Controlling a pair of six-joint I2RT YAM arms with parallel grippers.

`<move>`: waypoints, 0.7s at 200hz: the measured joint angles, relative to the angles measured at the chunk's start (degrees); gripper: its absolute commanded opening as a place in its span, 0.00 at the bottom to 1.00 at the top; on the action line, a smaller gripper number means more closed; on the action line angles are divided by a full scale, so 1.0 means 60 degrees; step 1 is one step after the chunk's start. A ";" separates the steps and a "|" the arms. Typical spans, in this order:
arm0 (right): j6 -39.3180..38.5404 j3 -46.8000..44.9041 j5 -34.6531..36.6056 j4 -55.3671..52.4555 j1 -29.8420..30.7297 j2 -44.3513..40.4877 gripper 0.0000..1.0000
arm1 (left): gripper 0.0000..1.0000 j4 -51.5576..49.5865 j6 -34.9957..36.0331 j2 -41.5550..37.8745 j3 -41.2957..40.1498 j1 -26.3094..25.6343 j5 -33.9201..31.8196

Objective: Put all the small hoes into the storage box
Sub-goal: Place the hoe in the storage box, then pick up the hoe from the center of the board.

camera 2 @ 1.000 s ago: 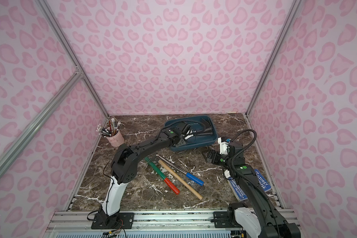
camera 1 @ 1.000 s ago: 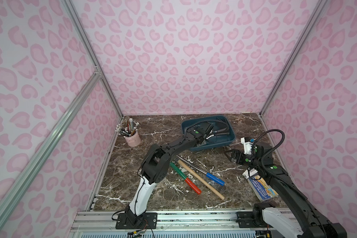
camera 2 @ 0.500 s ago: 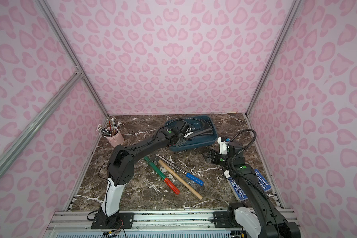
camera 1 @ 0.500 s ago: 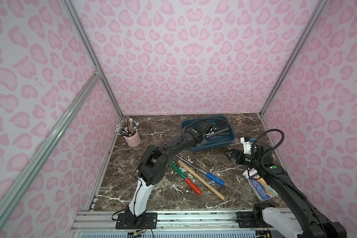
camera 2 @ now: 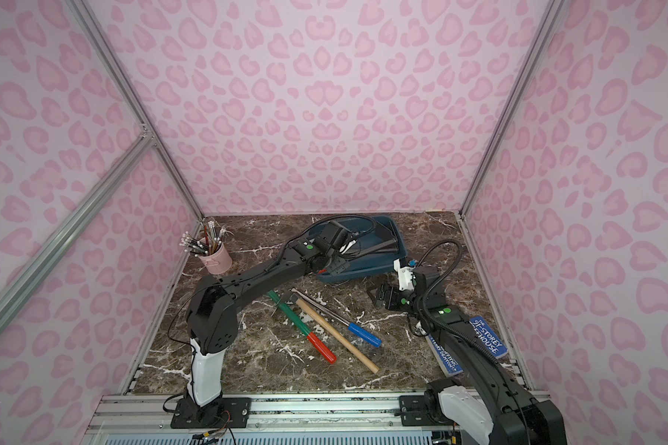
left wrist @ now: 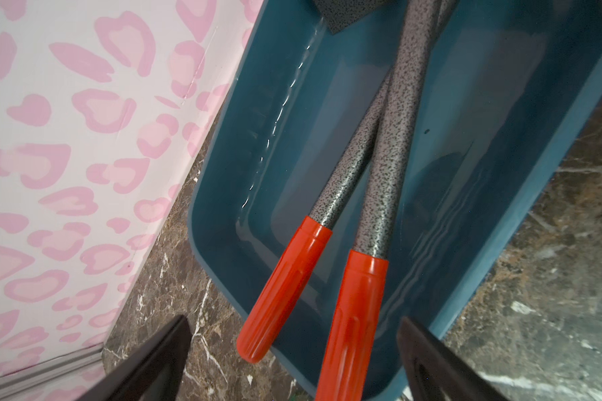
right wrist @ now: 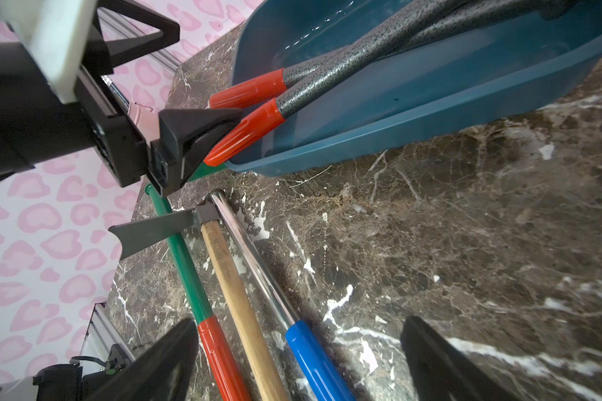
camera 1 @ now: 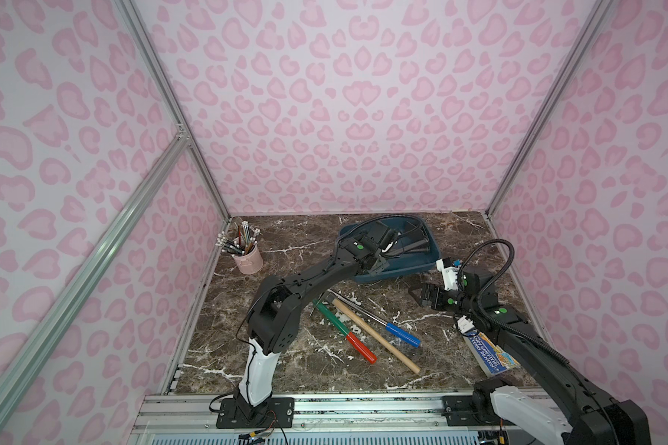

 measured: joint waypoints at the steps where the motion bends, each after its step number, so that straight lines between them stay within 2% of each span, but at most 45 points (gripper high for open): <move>1: -0.0007 0.0004 0.0011 0.0000 0.0007 0.0004 0.96 | 0.96 -0.0004 -0.0040 -0.0011 -0.0007 0.0000 0.0007; 88: -0.0393 0.0448 0.0648 0.0025 0.1177 0.0361 0.99 | 0.96 0.0186 -0.2470 -0.1198 -0.0506 0.0277 0.0601; 140: -0.0823 0.0787 0.0874 -0.0215 0.1814 0.0696 0.86 | 0.96 0.0277 -0.3519 -0.1825 -0.1297 0.0382 0.1053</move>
